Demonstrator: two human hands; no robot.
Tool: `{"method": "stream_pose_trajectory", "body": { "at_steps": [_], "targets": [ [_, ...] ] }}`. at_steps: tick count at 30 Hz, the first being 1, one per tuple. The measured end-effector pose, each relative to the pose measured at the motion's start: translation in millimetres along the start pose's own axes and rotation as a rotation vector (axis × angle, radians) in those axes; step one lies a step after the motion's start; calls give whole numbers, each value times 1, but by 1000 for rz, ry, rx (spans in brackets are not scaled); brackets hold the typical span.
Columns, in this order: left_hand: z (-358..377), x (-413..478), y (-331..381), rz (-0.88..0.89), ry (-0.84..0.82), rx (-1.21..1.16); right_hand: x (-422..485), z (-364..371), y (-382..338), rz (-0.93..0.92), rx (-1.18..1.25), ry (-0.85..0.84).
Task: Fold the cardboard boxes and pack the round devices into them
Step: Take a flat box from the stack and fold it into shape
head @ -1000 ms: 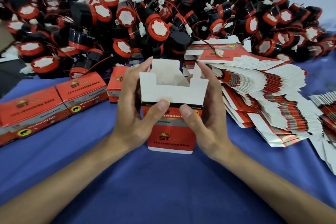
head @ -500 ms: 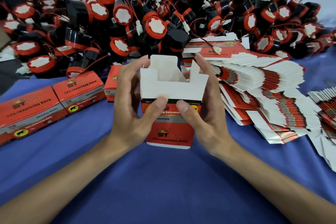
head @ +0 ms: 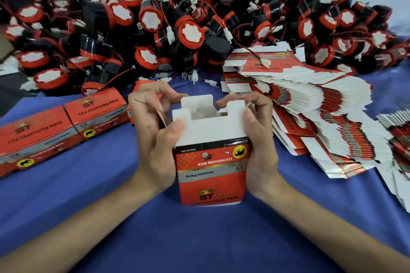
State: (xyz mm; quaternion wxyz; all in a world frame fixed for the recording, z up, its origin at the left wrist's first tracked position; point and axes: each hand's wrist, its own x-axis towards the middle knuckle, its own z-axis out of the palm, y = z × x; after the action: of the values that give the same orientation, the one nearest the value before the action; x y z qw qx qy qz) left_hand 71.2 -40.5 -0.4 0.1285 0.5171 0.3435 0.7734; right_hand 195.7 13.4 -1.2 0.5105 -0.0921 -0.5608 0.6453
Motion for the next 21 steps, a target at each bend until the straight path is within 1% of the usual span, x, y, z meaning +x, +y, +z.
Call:
{"method": "stream_pose_trajectory", "body": {
  "at_steps": [2,7,9,12,14,16,17,20,21],
  "targets": [
    [1,0,1,1,-20,3,1,-1,-1,4,-10,6],
    [-7,-2,-4,19,-113,315,6,-2,-4,-13,-132,46],
    [-7,-5,-6,-2,-134,334,8,-4,-4,0,-146,74],
    [-3,-11,-8,-24,-209,289,7,-3,-5,-27,-209,103],
    [-3,-14,-8,14,-256,372,7,-3,-6,-75,-271,122],
    [-3,-14,-9,39,-265,492,9,-5,-6,-107,-321,163],
    [-3,-13,-10,22,-253,534,11,-6,-7,-120,-335,178],
    [1,-11,-8,-76,-231,568,16,-11,-9,-161,-367,186],
    [0,-10,-8,-84,-238,559,18,-13,-9,-182,-387,186]
  ]
}}
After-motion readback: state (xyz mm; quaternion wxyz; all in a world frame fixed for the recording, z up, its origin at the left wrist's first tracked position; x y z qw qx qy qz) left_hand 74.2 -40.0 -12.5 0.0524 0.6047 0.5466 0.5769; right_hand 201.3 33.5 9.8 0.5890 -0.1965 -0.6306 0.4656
